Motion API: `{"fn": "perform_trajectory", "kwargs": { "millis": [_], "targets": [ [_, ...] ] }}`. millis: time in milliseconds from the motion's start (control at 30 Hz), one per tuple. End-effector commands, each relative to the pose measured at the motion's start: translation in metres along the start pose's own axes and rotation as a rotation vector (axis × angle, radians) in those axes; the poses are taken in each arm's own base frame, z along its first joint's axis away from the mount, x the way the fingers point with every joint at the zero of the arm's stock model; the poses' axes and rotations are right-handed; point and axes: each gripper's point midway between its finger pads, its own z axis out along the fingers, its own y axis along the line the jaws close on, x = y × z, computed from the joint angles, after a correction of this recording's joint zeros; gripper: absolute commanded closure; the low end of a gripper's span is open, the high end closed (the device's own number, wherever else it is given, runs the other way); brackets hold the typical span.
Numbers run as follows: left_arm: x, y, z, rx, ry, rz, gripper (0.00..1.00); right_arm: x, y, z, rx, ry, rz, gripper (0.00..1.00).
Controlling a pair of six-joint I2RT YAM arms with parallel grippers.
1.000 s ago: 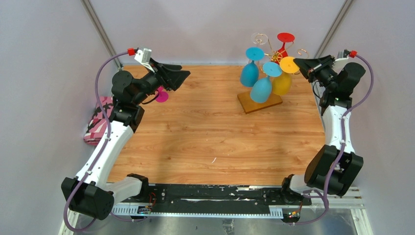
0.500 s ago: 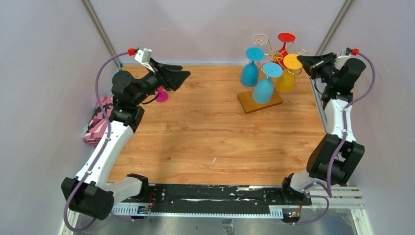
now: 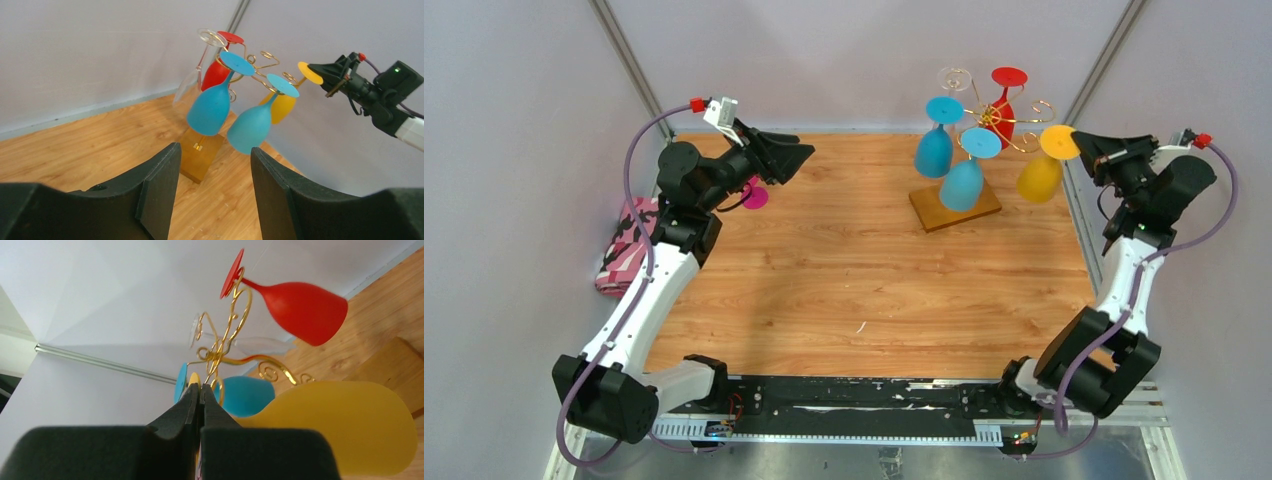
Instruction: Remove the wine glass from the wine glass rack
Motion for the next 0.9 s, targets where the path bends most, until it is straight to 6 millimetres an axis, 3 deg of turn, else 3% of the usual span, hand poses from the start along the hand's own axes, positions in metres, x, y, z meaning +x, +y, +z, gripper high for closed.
{"fn": "perform_trajectory", "kwargs": {
  "millis": [0, 33, 267, 433, 533, 700, 800, 867],
  "targets": [
    [0.001, 0.008, 0.004, -0.027, -0.012, -0.009, 0.42, 0.026, 0.048, -0.037, -0.048, 0.019, -0.086, 1.0],
    [0.002, 0.01, 0.006, -0.029, -0.007, -0.014, 0.42, 0.028, 0.062, -0.045, -0.043, 0.003, -0.125, 1.0],
    [0.013, 0.027, 0.019, -0.068, 0.015, -0.061, 0.37, 0.041, 0.212, -0.107, -0.121, -0.104, -0.478, 1.0],
    [0.016, 0.026, 0.028, -0.036, 0.042, -0.099, 0.35, 0.059, 0.279, -0.125, -0.339, -0.062, -0.446, 1.0],
    [0.003, 0.01, 0.032, 0.044, 0.018, -0.111, 0.33, 0.059, 0.293, -0.125, -0.45, -0.037, -0.392, 1.0],
    [-0.041, -0.044, 0.024, 0.368, -0.138, -0.177, 0.3, 0.06, 0.303, -0.112, -0.619, 0.057, -0.298, 1.0],
    [-0.06, -0.066, 0.009, 0.644, -0.233, -0.284, 0.3, 0.083, 0.313, -0.093, -0.71, 0.175, -0.279, 1.0],
    [-0.059, -0.066, 0.017, 0.747, -0.187, -0.36, 0.31, 0.106, 0.314, -0.074, -0.742, 0.26, -0.265, 1.0]
  ]
}}
